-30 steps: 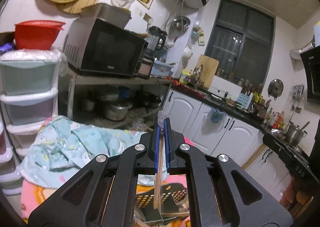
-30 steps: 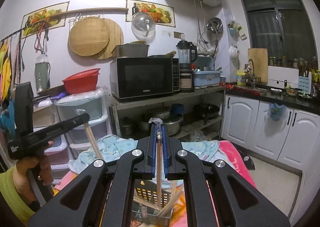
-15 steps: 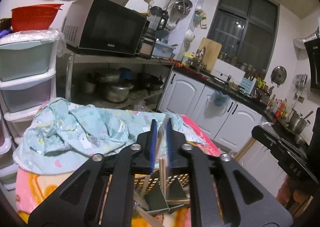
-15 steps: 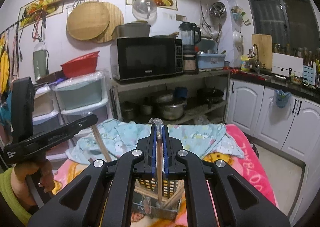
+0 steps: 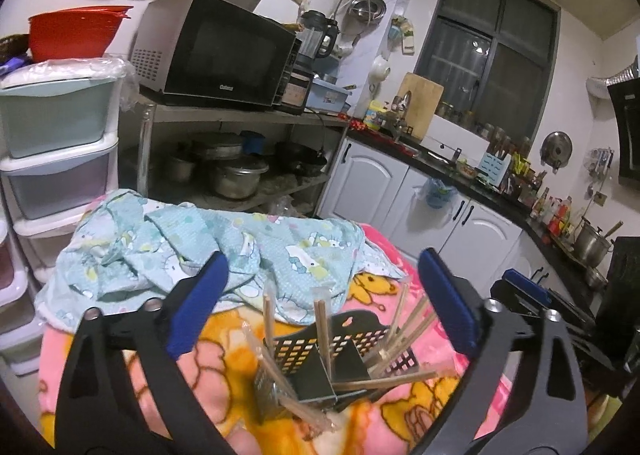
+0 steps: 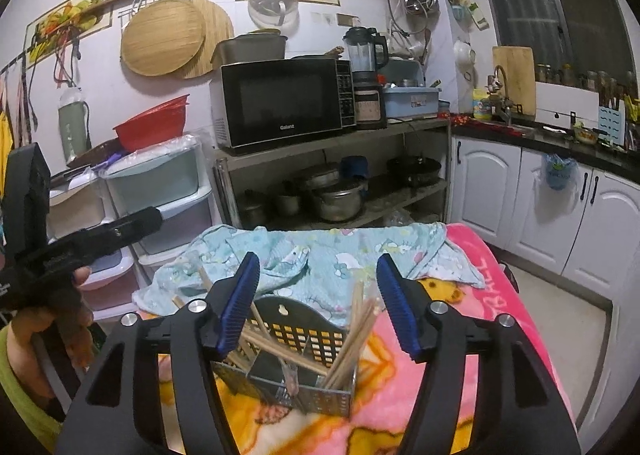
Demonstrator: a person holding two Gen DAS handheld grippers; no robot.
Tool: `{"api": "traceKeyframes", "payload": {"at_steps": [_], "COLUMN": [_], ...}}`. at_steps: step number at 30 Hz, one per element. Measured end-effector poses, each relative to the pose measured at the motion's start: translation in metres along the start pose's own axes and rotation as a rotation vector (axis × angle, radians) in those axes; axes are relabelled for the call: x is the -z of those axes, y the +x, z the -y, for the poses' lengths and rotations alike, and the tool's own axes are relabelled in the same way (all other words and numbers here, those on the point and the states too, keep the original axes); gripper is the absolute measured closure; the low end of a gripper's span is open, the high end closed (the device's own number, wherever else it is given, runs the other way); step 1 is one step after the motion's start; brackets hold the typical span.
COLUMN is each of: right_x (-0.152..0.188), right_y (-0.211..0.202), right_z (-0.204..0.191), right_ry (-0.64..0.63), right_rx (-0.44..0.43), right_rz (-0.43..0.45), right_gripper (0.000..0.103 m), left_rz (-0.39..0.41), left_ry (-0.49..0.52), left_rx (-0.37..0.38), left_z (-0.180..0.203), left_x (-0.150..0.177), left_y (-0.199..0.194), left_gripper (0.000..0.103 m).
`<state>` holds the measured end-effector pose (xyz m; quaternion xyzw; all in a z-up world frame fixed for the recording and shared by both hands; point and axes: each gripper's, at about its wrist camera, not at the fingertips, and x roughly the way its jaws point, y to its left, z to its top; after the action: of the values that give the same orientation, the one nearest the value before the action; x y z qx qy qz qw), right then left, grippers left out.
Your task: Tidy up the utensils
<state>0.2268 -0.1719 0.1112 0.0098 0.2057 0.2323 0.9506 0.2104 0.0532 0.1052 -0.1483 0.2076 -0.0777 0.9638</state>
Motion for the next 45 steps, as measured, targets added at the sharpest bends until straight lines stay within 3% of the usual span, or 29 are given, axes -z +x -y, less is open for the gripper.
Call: {"api": "traceKeyframes", "payload": {"at_steps": [12, 25, 41, 45], "right_x": [0.012, 0.040, 0.120, 0.134], "right_y": [-0.027, -0.054, -0.050, -0.051], "right_z": [0.004, 0.001, 0.000, 0.000], "right_ry": [0.009, -0.008, -0.017, -0.020], "right_rx": [0.005, -0.002, -0.012, 0.009], "right_rz": [0.003, -0.011, -0.189, -0.190], "right_gripper": [0.027, 0.015, 0.011, 0.010], "left_rz": [-0.052, -0.119, -0.210, -0.209], "left_ry": [0.018, 0.041, 0.054, 0.075], "left_rx": [0.009, -0.022, -0.112, -0.137], "left_z": [0.013, 0.021, 0.021, 0.022], "left_x": [0.013, 0.058, 0.122, 0.136], "left_y": [-0.025, -0.044, -0.044, -0.045], "left_gripper": [0.011, 0.011, 0.011, 0.011]}}
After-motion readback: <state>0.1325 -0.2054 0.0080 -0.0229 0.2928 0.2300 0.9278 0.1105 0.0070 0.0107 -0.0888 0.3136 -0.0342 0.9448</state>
